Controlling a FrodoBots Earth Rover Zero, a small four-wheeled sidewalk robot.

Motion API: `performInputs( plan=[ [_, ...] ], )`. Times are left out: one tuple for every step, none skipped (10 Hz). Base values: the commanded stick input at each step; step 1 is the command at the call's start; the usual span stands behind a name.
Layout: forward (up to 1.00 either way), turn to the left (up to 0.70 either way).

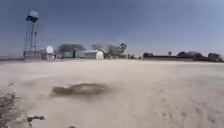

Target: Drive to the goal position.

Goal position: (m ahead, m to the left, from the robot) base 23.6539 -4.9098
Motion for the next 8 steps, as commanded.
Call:
performInputs(
  plan=[
    [0.85, 0.00],
    [0.85, 0.00],
    [0.85, 0.00],
    [0.85, 0.00],
    [0.85, 0.00],
    [0.85, 0.00],
    [0.85, 0.00],
    [0.85, 0.00]
  ],
)
